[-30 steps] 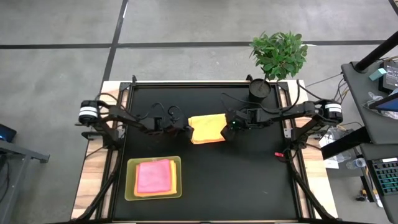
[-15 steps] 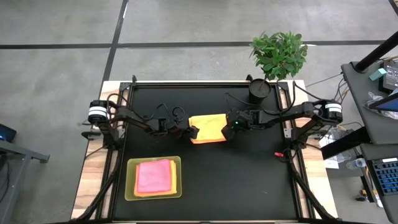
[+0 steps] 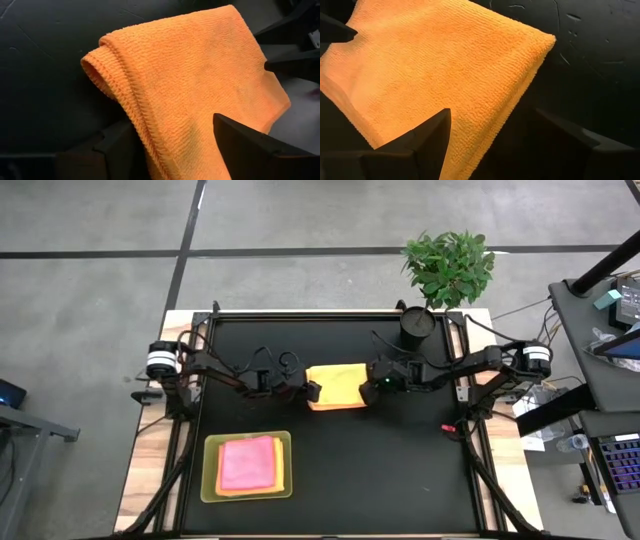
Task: Fold microfiber towels
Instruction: Put the folded orange microfiber towel into the yellow bin
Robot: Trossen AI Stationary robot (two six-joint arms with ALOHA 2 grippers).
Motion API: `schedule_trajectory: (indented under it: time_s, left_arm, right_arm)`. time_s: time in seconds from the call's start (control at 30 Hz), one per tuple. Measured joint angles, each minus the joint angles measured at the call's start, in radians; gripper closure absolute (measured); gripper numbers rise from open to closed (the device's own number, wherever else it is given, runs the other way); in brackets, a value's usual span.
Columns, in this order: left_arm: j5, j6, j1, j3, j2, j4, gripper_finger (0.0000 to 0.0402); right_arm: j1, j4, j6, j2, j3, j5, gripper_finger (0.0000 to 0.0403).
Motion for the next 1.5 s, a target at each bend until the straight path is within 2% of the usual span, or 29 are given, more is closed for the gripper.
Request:
schedule_trajectory:
  time_s: [0.4, 0.6, 0.73, 0.87, 1.0, 1.3, 1.5]
  left_arm:
    - [0.004, 0.0, 0.0, 0.039, 0.048, -0.004, 0.0251]
    - [0.006, 0.006, 0.0, 0.039, 0.048, -0.004, 0.0297]
    - [0.006, 0.044, 0.0, 0.038, 0.048, -0.003, 0.033]
    - [0.007, 0.081, -0.001, 0.036, 0.048, 0.02, 0.0364]
    - [0.011, 0.112, -0.002, 0.035, 0.05, 0.043, 0.0396]
    - [0.006, 0.189, -0.007, 0.031, 0.032, 0.053, 0.04]
    - [0.002, 0.243, -0.027, 0.024, -0.042, 0.056, 0.04]
  right_arm:
    - [0.001, 0.076, 0.035, 0.029, -0.04, -0.006, 0.0138]
    - [0.0, 0.306, 0.025, 0.159, -0.037, -0.091, 0.0138]
    - [0.0, 0.339, 0.025, 0.18, -0.037, -0.11, 0.0149]
    - [0.0, 0.333, 0.018, 0.161, -0.039, -0.119, 0.0184]
    - [0.001, 0.337, 0.014, 0.154, -0.041, -0.143, 0.0243]
    - [0.021, 0.334, -0.035, 0.135, -0.042, -0.149, 0.0378]
    - [0.047, 0.34, -0.055, 0.057, -0.042, -0.144, 0.0389]
